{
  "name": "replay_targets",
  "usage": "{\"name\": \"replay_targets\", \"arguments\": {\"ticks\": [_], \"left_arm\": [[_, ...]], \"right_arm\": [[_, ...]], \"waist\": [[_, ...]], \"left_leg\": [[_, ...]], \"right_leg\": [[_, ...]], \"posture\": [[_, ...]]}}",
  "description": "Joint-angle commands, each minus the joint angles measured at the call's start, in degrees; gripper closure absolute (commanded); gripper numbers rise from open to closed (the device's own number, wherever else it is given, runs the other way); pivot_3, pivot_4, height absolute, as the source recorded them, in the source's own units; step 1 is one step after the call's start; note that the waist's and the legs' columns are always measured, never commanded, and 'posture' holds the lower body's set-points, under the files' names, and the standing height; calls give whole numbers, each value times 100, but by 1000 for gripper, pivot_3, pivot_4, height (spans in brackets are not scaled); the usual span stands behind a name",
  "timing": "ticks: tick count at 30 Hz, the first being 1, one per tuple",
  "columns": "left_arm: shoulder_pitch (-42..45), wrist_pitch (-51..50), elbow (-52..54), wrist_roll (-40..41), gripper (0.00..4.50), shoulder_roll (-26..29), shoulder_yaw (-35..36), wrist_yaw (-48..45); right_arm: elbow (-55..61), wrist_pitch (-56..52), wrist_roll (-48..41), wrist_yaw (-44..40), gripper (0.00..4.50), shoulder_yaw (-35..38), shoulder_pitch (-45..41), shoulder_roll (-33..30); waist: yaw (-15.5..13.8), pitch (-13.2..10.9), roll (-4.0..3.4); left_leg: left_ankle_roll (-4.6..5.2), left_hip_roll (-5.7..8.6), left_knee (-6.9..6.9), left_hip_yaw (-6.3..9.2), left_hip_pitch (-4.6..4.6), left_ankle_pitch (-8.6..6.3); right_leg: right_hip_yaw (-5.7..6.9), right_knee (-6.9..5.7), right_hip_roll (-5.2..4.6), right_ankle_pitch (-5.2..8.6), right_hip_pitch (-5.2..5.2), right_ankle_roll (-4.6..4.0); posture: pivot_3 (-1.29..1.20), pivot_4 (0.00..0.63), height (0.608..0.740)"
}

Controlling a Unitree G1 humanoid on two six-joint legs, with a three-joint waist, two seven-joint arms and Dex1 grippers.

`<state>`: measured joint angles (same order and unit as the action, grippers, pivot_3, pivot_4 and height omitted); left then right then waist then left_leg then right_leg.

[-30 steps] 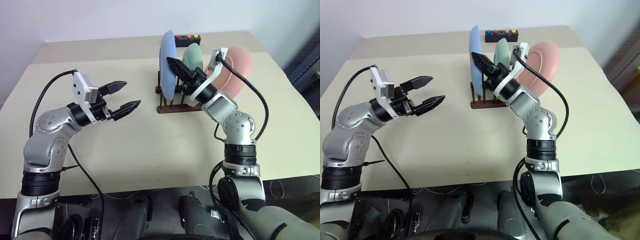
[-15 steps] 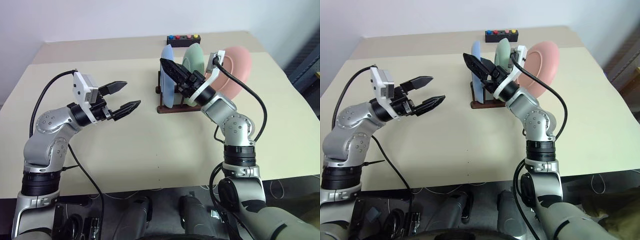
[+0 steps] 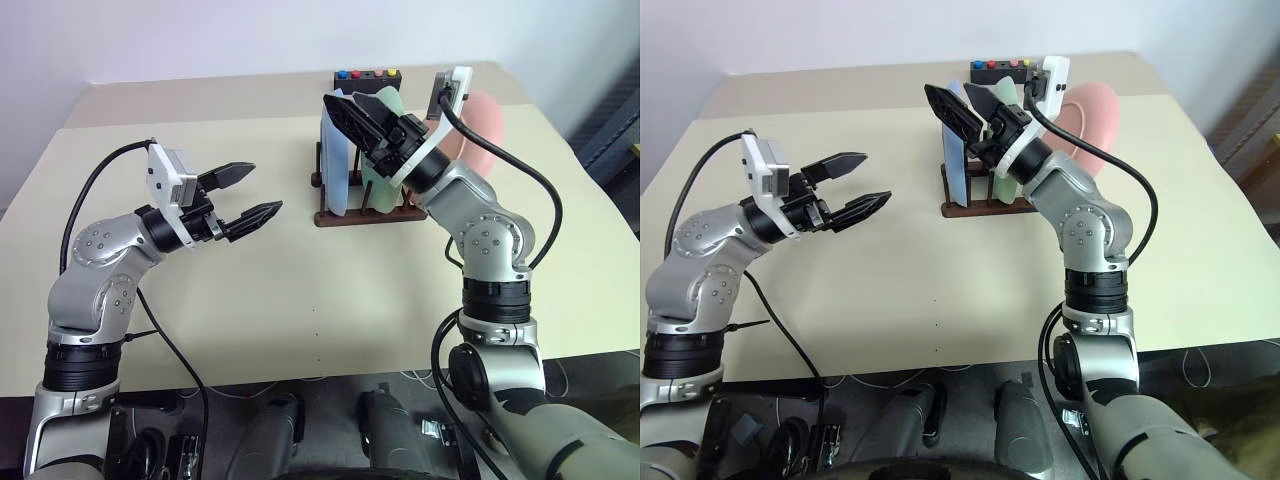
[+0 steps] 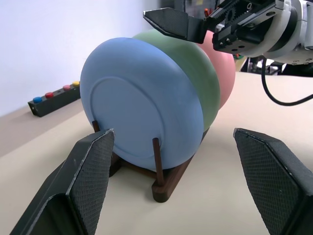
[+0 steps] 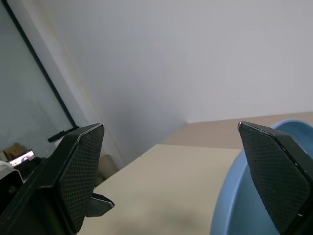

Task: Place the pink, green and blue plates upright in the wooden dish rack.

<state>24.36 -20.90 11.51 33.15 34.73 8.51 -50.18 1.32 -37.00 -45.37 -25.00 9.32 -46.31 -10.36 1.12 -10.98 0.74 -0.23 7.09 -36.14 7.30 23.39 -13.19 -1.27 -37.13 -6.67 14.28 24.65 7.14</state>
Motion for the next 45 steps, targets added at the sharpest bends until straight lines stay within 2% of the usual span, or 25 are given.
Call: {"name": "replay_targets", "arguments": {"ticks": [1, 9, 10, 12, 14, 19, 22, 27, 31, 41, 45], "left_arm": [[91, 77, 104, 38, 485, -14, 51, -13], [151, 147, 13, 2, 485, -53, 6, -58], [192, 157, -25, -3, 485, -77, -19, -75], [268, 192, -96, -29, 485, -120, -72, -129], [305, 212, -138, -42, 485, -134, -101, -181], [333, 89, -182, 57, 485, -83, -132, -399], [338, -3, -179, 89, 485, -69, -140, -492], [356, 11, -146, -17, 485, -150, -187, -370], [310, -47, -19, 19, 485, -233, -258, -237], [359, -43, -99, 20, 485, -206, -267, -279], [346, -44, -92, 21, 485, -213, -271, -285]], "right_arm": [[300, 107, -91, 42, 37, 280, -309, -223], [124, 214, -52, 56, 37, 1006, -516, -1185], [85, 211, 7, 13, 262, 1120, -465, -1424], [-51, 298, 179, -37, 813, 1333, -328, -1864], [-207, 490, 414, -49, 1733, 1445, -206, -2186], [-818, 1343, 1211, 88, 4351, 1640, -22, -2763], [-1329, 1837, 1943, 241, 4437, 1519, 274, -3115], [-1816, 2671, 3322, 449, 4437, 864, 960, -3498], [-2005, 2873, 3760, 544, 4437, 594, 1315, -3418], [-1264, 2597, 3202, 9, 4437, 552, 1257, -2854], [-617, 2390, 2870, -346, 4437, 428, 1245, -2736]], "waist": [[-1, 0, 0], [-35, 0, 1], [-34, 0, 1], [-36, 0, 1], [-40, 0, 1], [-22, -1, 1], [-26, 0, 2], [-26, 0, 1], [-20, -1, 1], [-35, -1, 1], [-44, -1, 1]], "left_leg": [[0, 0, 0, 0, 0, 0], [1, 1, 0, 0, 1, 0], [1, 1, 0, 0, 1, 0], [1, 1, 0, 0, 1, 0], [1, 1, 0, -1, 1, 0], [1, 1, 0, -5, 0, 0], [1, 0, 0, -5, 0, 0], [1, 1, -2, -7, 0, 0], [0, 1, -1, -8, -1, 1], [-1, 0, -3, -8, -1, 1], [-1, 0, -4, -7, -1, 1]], "right_leg": [[0, 0, 0, 0, 0, 0], [1, 7, -2, 0, -5, 0], [1, 7, -2, 0, -5, 0], [1, 6, -2, 0, -5, 0], [1, 7, -2, 0, -5, 0], [1, 8, -3, 0, -7, 0], [1, 7, -2, 0, -7, 0], [0, 8, -3, 0, -9, 0], [-1, 6, -3, 0, -9, 0], [-2, 6, -1, 0, -9, 0], [-2, 9, -1, 0, -12, 0]], "posture": [[0, 150, 740], [0, 150, 740], [0, 150, 740], [0, 150, 740], [0, 150, 740], [0, 150, 740], [0, 150, 740], [0, 150, 740], [0, 150, 740], [0, 150, 740], [0, 150, 740]]}}
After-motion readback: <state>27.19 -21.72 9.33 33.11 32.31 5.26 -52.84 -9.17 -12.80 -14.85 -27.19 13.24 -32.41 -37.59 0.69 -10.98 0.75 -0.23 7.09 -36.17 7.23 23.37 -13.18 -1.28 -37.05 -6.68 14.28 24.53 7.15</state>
